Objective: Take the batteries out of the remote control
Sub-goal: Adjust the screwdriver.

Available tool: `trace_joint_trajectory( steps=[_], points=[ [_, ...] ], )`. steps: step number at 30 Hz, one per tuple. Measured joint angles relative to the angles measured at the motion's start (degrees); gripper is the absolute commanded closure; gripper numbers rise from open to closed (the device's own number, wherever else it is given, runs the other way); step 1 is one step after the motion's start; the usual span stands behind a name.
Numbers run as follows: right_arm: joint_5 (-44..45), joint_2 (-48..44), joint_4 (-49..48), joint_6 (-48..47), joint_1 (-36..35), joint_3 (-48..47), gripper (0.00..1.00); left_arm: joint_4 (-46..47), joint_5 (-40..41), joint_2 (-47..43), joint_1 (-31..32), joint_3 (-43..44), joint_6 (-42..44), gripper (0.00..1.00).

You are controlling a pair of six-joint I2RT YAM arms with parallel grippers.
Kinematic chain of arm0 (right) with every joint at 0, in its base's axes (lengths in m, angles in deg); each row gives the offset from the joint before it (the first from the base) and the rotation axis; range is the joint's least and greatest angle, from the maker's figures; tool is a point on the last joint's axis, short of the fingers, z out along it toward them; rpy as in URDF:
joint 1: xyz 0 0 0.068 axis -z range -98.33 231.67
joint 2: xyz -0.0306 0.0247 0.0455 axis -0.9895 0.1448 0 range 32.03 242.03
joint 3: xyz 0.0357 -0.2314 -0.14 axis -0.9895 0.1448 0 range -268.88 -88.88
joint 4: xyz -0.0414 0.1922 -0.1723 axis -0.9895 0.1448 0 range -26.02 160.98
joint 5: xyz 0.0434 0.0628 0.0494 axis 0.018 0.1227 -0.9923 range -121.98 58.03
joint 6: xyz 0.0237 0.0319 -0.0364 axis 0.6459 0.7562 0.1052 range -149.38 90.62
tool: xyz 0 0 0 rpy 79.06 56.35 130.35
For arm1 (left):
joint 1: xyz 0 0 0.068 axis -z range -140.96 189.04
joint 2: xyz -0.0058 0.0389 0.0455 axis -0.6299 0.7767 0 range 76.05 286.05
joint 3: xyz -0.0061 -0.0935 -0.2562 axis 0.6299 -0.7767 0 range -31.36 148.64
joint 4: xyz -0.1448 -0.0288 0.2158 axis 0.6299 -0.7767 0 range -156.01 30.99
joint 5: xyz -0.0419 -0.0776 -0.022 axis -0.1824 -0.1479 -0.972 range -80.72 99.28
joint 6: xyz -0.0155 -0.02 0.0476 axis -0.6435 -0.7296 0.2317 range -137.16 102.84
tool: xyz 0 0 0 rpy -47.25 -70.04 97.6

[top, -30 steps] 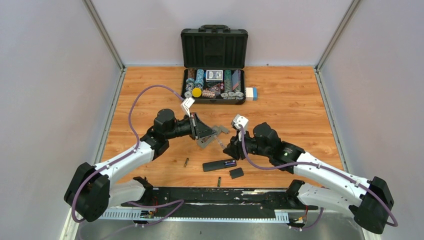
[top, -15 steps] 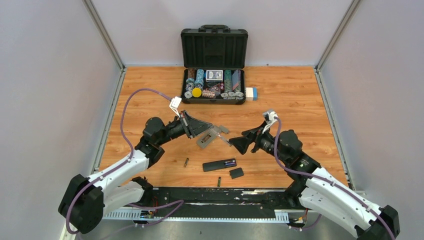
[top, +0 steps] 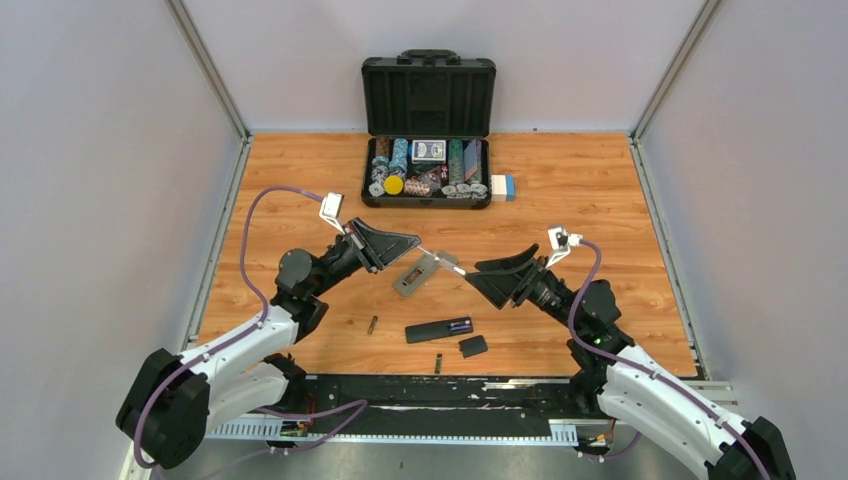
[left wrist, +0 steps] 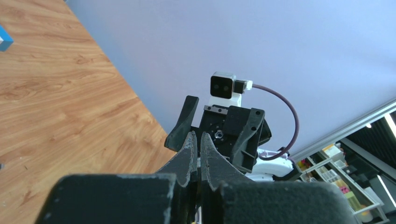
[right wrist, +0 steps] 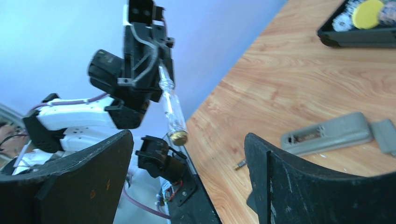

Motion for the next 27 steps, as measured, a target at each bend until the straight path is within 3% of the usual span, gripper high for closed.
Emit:
trace_joint_trajectory(
  steps=[9, 27],
  points=[
    [-4.07, 7.93, -11.06, 3.74, 0.00, -0.17, 0.13, 7.30, 1.09, 1.90, 0.00, -2.43, -4.72, 1.00],
    [-9.38, 21.40, -22.43, 7.61, -0.35, -6.62, 0.46, 13.31, 2.93, 4.07, 0.00, -3.41, -7.65, 1.00]
  ],
)
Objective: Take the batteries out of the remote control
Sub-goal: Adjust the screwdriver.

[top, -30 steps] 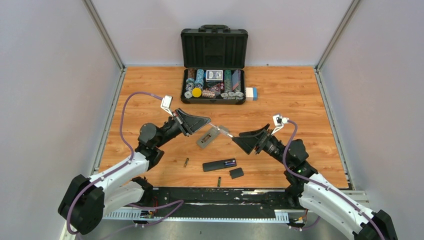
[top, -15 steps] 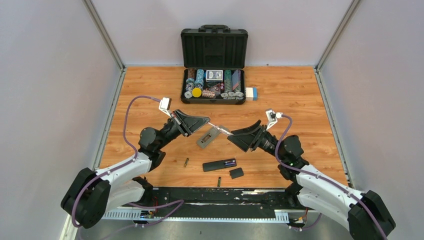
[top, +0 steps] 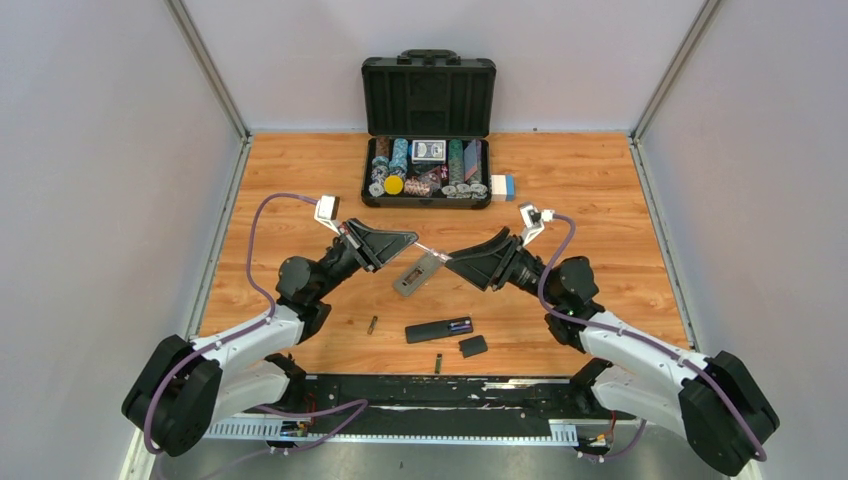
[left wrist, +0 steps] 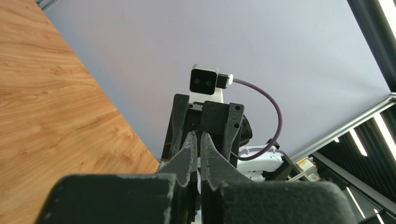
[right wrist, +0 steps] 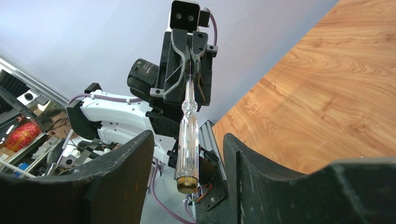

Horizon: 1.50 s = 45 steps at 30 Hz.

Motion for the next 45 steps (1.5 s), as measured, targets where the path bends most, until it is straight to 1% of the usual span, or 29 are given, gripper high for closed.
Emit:
trace_joint_trajectory(
  steps=[8, 15, 19, 20, 23, 25, 27, 30, 37, 45],
  points=[
    [-0.83, 4.20, -3.15, 1.18, -0.96, -1.31, 0.57, 0.04, 0.63, -0.02, 0.00, -0.02, 0.00, 1.00],
    [-0.81, 5.53, -4.42, 1.38, -0.96, -2.14, 0.66, 0.00, 0.81, -0.52, 0.00, -0.68, 0.02, 1.00],
    [-0.81, 5.64, -4.83, 1.38, -0.96, -2.45, 0.66, -0.02, 1.09, -0.94, 0.00, -1.11, 0.04, 1.00],
    [-0.81, 5.64, -4.92, 1.38, -0.96, -2.47, 0.65, -0.02, 1.11, -0.98, 0.00, -1.18, 0.04, 1.00],
    [-0.81, 5.66, -4.92, 1.36, -0.96, -2.47, 0.56, -0.09, 1.27, -1.07, 0.00, -1.29, 0.07, 1.00],
    [-0.81, 5.75, -4.81, 1.33, -0.96, -2.49, 0.54, -0.09, 1.31, -1.07, 0.00, -1.29, 0.07, 1.00],
    [-0.85, 5.84, -4.37, 1.36, -0.96, -2.58, 0.55, -0.09, 1.33, -1.07, 0.00, -1.29, 0.07, 1.00],
    [-1.29, 6.21, -3.80, 1.29, -0.96, -3.02, 0.61, -0.09, 1.51, -1.07, 0.00, -1.29, 0.07, 1.00],
    [-2.08, 7.72, -4.02, 1.38, -1.46, -3.63, 0.67, -0.04, 2.16, -1.07, 0.00, -1.29, 0.07, 1.00],
    [-2.05, 7.98, -4.35, 1.40, -1.62, -3.63, 0.68, -0.02, 2.34, -1.07, 0.00, -1.29, 0.07, 1.00]
  ],
)
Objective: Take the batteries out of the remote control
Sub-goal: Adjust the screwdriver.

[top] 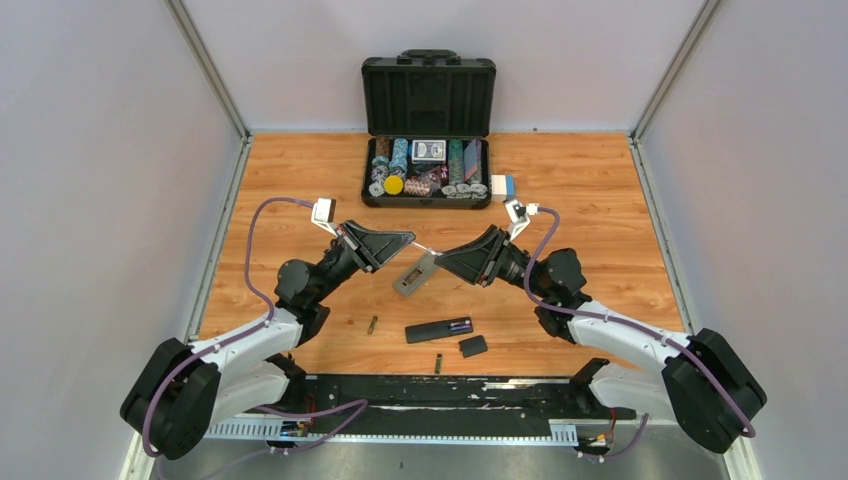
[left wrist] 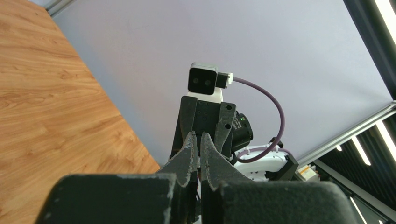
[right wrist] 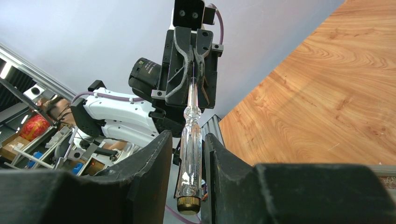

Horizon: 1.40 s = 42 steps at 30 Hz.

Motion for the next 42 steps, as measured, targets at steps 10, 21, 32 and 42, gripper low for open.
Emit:
trace_joint_trajectory(
  steps=[10, 21, 32, 42],
  points=[
    [0.66, 0.00, -0.15, 0.26, 0.00, 0.00, 0.86, 0.17, 0.02, 0.00, 0.02, 0.00, -0.02, 1.00],
    [1.05, -0.59, 1.51, -0.55, 0.00, 0.00, 1.00, -0.52, -0.33, -0.07, 0.00, 0.00, 1.27, 0.23],
    [-0.85, -16.41, 38.36, -23.02, 5.16, -8.13, 1.00, -43.10, -7.91, -6.67, -3.65, 14.95, 24.74, 0.00],
    [-21.27, -9.86, 61.07, -38.25, 7.19, -16.94, 1.00, -63.67, -28.39, 1.66, -3.61, 26.38, 43.85, 0.05]
  ],
)
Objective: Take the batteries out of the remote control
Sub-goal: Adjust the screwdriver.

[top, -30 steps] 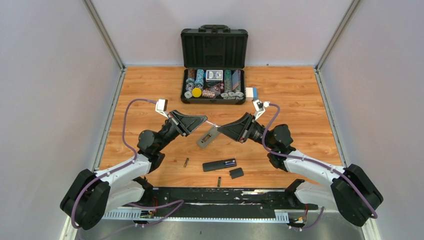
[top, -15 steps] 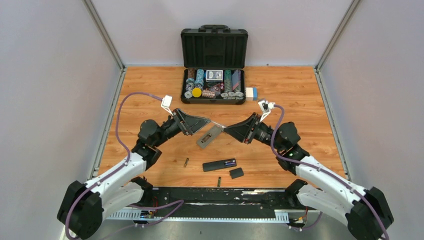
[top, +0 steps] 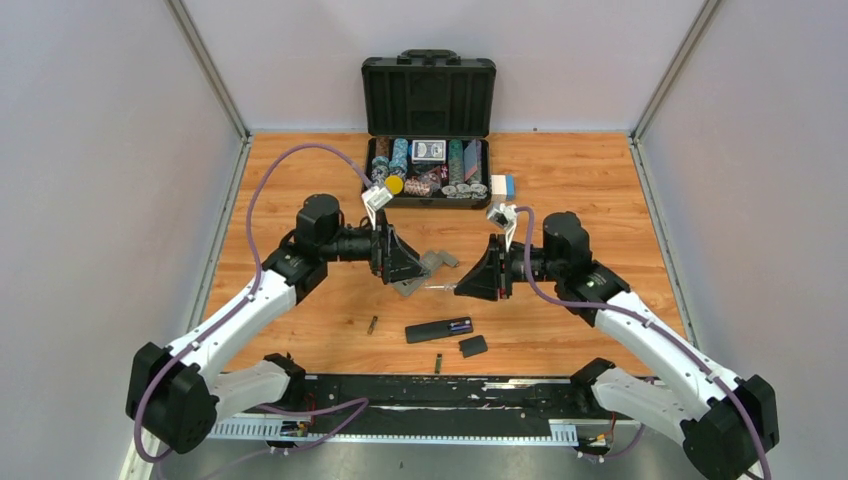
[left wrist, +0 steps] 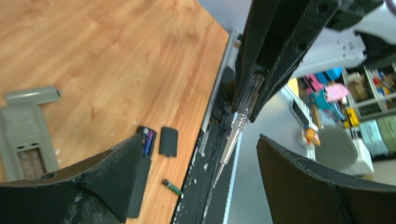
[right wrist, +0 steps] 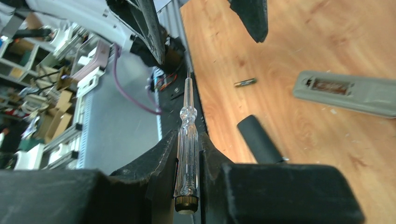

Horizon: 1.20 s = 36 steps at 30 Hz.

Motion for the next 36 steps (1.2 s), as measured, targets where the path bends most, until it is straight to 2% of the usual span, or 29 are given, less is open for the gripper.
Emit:
trace_joint_trajectory(
  steps=[6, 11, 14, 22, 29, 31, 33, 36],
  points=[
    [-6.40, 2.43, 5.42, -1.53, 0.00, -1.77, 1.00, -9.03, -5.77, 1.51, 4.96, 1.77, 7.67, 0.13],
    [-8.83, 4.11, 7.30, -2.01, 0.00, -3.06, 1.00, -12.28, -8.83, 2.56, 7.48, 2.62, 11.43, 0.32],
    [-10.16, 5.03, 7.91, -2.14, 0.00, -3.43, 1.00, -13.18, -9.49, 3.06, 7.74, 2.62, 12.41, 0.41],
    [-11.41, 5.79, 8.48, -2.29, 0.00, -3.43, 1.00, -13.81, -10.64, 4.70, 8.09, 2.80, 12.94, 0.54],
    [-11.67, 6.40, 8.79, -2.29, 0.00, -3.45, 0.99, -13.75, -10.60, 6.19, 9.79, 2.84, 12.55, 0.80],
    [-11.72, 6.73, 8.81, -2.32, 0.02, -3.45, 0.95, -13.66, -10.47, 6.19, 9.97, 2.84, 12.48, 0.88],
    [-11.91, 6.97, 8.83, -2.32, 0.04, -3.45, 0.85, -13.46, -10.51, 6.23, 10.01, 2.84, 12.55, 0.99],
    [-12.20, 6.97, 8.85, -2.34, 0.20, -3.45, 0.64, -13.14, -10.91, 6.36, 10.03, 2.84, 12.37, 1.00]
  ],
)
